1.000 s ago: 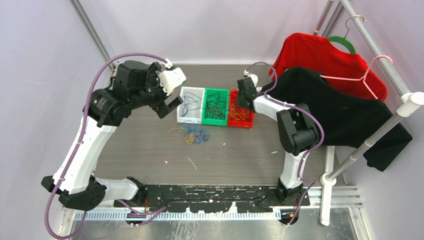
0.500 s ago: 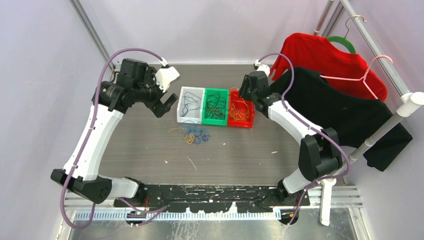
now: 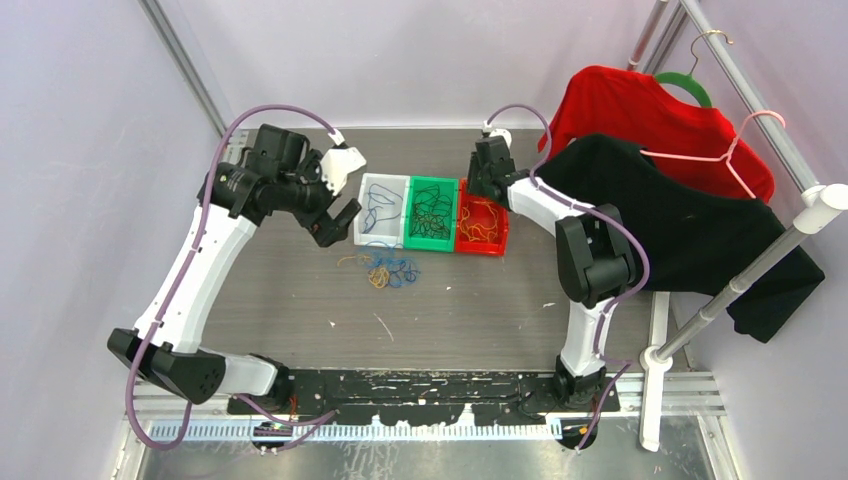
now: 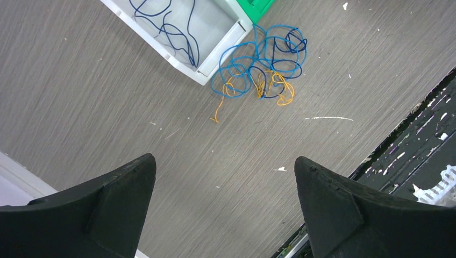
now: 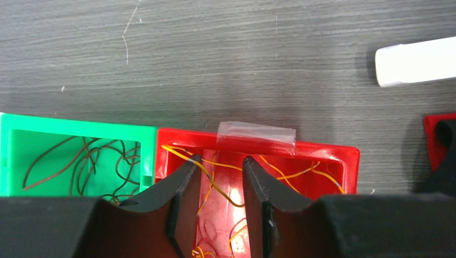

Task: Untangle the cables
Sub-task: Place the cable in the bin, then untie the cable.

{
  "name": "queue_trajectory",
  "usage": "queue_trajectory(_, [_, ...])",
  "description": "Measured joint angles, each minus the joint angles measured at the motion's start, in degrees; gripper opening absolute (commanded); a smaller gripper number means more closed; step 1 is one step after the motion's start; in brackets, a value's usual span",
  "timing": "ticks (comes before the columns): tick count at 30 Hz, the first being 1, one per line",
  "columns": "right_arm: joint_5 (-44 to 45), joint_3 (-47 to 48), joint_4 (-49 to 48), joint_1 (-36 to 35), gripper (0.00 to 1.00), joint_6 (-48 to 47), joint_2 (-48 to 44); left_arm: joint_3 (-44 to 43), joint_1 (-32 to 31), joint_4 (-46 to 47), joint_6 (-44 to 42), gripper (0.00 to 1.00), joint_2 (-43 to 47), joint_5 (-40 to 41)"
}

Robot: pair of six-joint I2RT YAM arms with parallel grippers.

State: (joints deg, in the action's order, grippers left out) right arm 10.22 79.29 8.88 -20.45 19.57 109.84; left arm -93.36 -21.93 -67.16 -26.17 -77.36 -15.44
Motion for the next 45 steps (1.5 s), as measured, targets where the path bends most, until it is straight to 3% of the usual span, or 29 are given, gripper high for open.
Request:
queue_trajectory(7, [-0.85,-1.92,-2.08,0.07,0.11,0.09,0.35,0.02,0.70,0.00,0.00,1.00,0.13,-0.22])
queue_trajectory(16, [-0.37,-5.35,-2.82,0.07,0.08,2.23,0.28,0.02,0.70,0.04,0.00,1.00,0.37,-0.17])
queue_trajectory(19, [0.07,-5.38,-2.84,0.07,0.27,2.93,0.28,0.02,0.70,0.02,-0.02,1.00,0.63,-0.17])
queue_trajectory(24, [1.11,-5.38,-2.75,0.07,0.49,3.19,0.24,0.02,0.81,0.02,-0.37,1.00,0.68,-0.20])
queue_trajectory(36, [2.08,-4.52,4.79,0.31,0.83,0.87,-9.66,0.02,1.79,0.00,-1.77,1.00,0.66,-0.50])
queue_trajectory(37, [2.14,-4.52,4.94,0.33,0.98,0.63,-10.78,0.02,1.90,0.00,-1.81,1.00,0.66,-0.63])
queue_trajectory(45, [4.98,-3.96,3.98,0.74,1.00,5.86,-19.12,4.26,2.19,1.03,-2.56,1.00,0.57,-3.06])
